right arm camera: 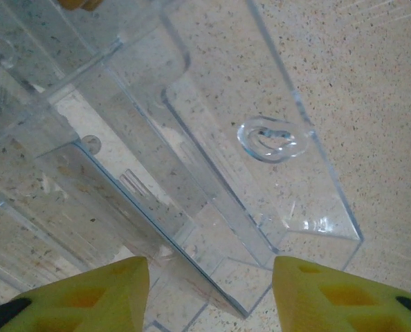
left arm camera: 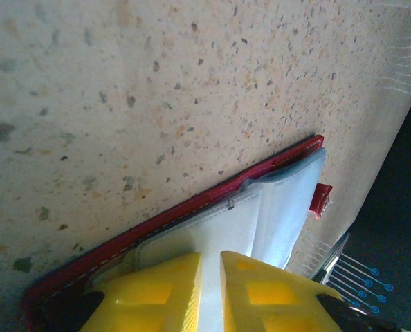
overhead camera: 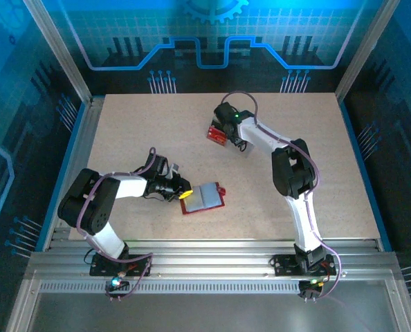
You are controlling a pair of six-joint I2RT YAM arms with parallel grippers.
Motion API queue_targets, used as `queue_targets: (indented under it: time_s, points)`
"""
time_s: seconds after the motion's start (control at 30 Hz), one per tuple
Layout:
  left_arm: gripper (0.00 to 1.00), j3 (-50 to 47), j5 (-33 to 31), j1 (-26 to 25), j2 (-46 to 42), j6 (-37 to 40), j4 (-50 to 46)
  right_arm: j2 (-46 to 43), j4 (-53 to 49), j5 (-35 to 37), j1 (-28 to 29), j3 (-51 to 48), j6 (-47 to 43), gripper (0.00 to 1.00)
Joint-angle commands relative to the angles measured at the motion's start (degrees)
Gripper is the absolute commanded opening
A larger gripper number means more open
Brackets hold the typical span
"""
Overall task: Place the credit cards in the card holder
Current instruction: Pick up the credit card from the storage box.
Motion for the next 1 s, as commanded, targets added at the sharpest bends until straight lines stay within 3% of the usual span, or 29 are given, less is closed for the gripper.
queue_targets:
  time_s: [0.0, 0.2, 0.57, 0.97]
  points:
    - [0.16, -1.67, -4.12, -1.11, 3.35, 1.34, -3.86, 1.66, 0.02, 1.87, -0.95, 1.79, -0.83, 0.48]
    - [0.16, -1.60, -4.07, -1.11, 3.45, 1.35, -3.86, 2.09, 0.32, 2.40, -1.07, 2.22, -1.81, 0.42]
    - [0.16, -1.51, -3.92, -1.11, 3.68, 1.25, -3.70, 1.12, 0.60, 4.34, -1.48, 2.84, -3.80, 0.41]
    - [0.16, -1.51, -3.83, -1.11, 3.66, 1.17, -3.69, 0.60, 0.08, 4.16, -1.69, 3.96, -4.94, 0.34]
